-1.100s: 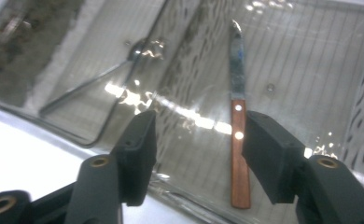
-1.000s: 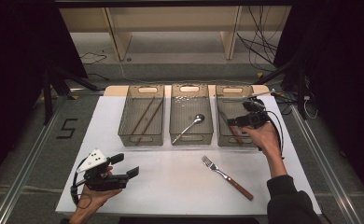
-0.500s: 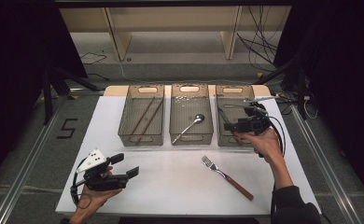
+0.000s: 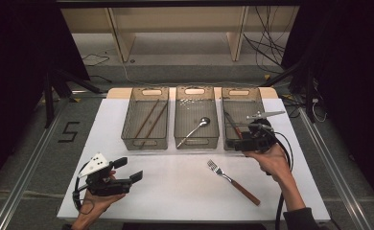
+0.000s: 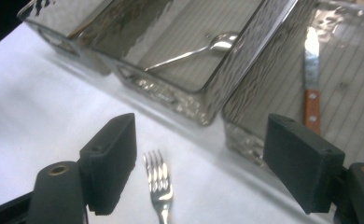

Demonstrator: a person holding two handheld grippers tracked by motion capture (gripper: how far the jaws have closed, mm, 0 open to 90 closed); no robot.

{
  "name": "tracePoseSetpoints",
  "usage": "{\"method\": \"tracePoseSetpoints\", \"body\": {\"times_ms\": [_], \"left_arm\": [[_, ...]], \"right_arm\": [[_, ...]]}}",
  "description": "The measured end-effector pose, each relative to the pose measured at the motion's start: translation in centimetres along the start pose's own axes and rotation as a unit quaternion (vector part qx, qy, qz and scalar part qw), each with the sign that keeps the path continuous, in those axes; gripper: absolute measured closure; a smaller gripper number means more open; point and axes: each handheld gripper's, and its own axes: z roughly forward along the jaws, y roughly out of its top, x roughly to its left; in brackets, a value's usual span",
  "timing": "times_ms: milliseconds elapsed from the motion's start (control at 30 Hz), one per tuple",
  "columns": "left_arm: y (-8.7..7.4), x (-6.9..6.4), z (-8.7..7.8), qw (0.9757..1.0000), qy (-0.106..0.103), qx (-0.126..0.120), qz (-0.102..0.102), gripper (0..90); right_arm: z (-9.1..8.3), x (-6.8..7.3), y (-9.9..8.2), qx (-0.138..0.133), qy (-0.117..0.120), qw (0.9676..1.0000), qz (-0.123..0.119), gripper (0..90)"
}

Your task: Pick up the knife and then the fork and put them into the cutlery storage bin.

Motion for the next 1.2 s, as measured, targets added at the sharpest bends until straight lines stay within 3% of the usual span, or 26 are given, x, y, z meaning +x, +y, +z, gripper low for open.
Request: {"method": "tracePoseSetpoints", "body": {"times_ms": [267, 500, 833, 1200], "left_arm": [[0.0, 0.0, 0.0, 1.0000, 0.002, -0.001, 0.001, 16.2], [0.0, 0.1, 0.0, 1.0000, 0.003, -0.002, 0.000, 16.2], [0.0, 0.0, 0.0, 1.0000, 0.002, 0.001, 0.005, 16.2], [-0.1, -0.1, 0.1, 1.0000, 0.002, 0.002, 0.004, 16.2]], "right_arm": [[0.0, 1.0, -1.8, 0.023, 0.009, 0.9995, -0.020, 25.7], [0.2, 1.9, -3.7, 0.068, 0.005, 0.9969, -0.041, 26.8], [1.0, 2.2, -6.0, 0.133, -0.010, 0.9893, -0.059, 30.1], [2.2, 2.5, -7.2, 0.191, -0.015, 0.9782, -0.080, 42.2]]}}
